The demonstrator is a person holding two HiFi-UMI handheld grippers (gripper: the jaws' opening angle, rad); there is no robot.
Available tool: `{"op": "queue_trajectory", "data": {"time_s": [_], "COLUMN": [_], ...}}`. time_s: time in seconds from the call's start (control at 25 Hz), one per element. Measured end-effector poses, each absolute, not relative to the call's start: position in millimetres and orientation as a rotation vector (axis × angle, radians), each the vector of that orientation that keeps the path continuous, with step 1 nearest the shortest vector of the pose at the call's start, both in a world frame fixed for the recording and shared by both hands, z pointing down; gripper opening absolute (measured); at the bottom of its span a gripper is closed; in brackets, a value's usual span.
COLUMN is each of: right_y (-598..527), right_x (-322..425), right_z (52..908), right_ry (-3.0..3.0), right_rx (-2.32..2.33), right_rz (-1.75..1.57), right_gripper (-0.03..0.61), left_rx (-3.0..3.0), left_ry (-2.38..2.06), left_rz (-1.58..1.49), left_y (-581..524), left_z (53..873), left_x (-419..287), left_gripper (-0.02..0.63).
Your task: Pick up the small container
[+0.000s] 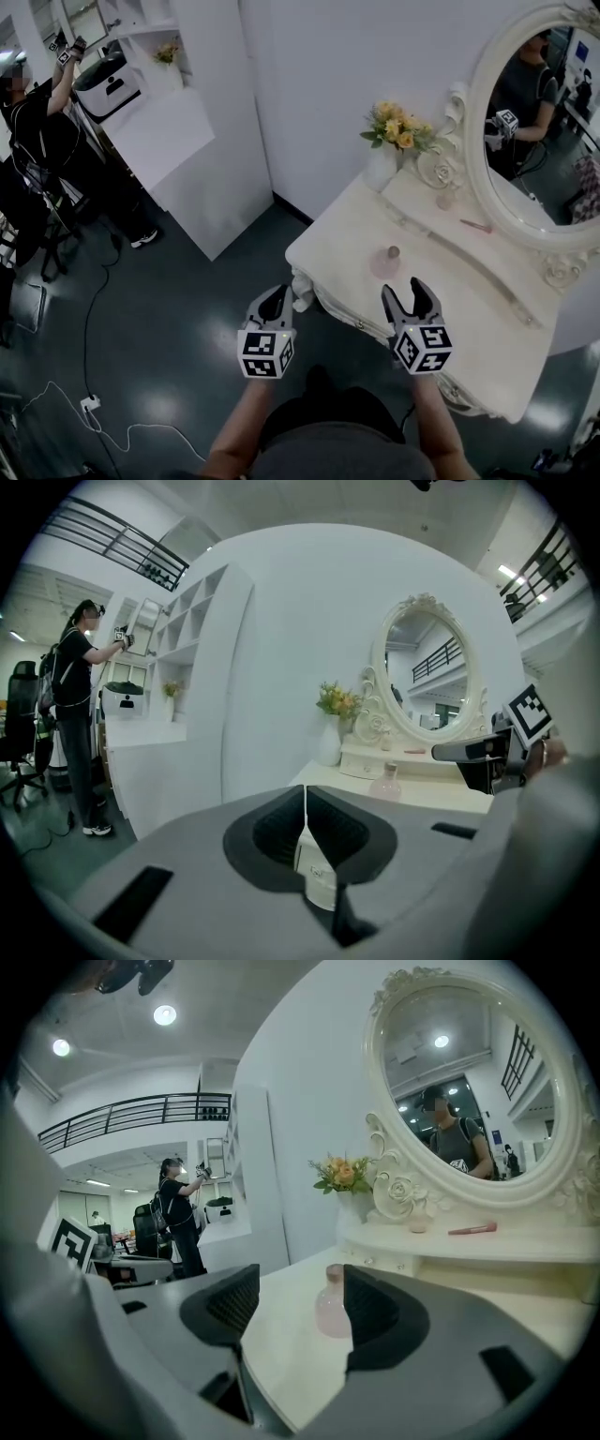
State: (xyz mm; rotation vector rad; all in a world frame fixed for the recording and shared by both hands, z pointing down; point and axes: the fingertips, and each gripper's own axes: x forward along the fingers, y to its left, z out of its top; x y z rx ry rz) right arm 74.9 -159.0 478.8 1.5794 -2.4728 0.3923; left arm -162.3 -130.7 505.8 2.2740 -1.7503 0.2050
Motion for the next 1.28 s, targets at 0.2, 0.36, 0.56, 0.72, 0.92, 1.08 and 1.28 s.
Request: {"op": "queue_trajectory", "data": {"time_s": [0.2,0.36,0.56,0.72,0.92,1.08,1.28], "right_y": [-168.3,-178.7,-196.1,-213.4,-233.3,-246.6,-258.3], "right_x": [76.3,77.6,77.1,76.2,79.8,80.1,78.5], "right_z": [483.2,485.6,493.3,499.6,512.9,522.3,536.1], "right_ry": [-2.456,-2.452,-2.452,-2.453,-2.431,-2.421,-2.41], "right_rx": [1.588,1.583,1.567,1.55,1.533,1.515,1.483], "right_rz": [0.396,0.389,0.398,0.411,0.446,0.459,0.479], "right_gripper": [0.279,0.279,0.278,0.278,0.278,0.277,0.275], "left_rx": [2.285,2.293,2.299,2.292,2.28,2.271,2.252], "left_ry": [-1.728,-1.714,-1.717,-1.726,-1.726,-1.72,-1.709], "left_rz": [0.217,0.227,0.24,0.255,0.263,0.271,0.285], "left_y": [-141.1,-149.8,-165.8,-183.2,-205.3,-220.5,-235.0], "left_z": [507.2,508.5,509.0,508.1,510.6,514.9,522.1], "left_x": [-160.7,-156.9,-156.9,-157.3,-153.2,-149.1,-143.6], "left_gripper": [0.011,0.011,0.011,0.011,0.011,0.011,0.011]}}
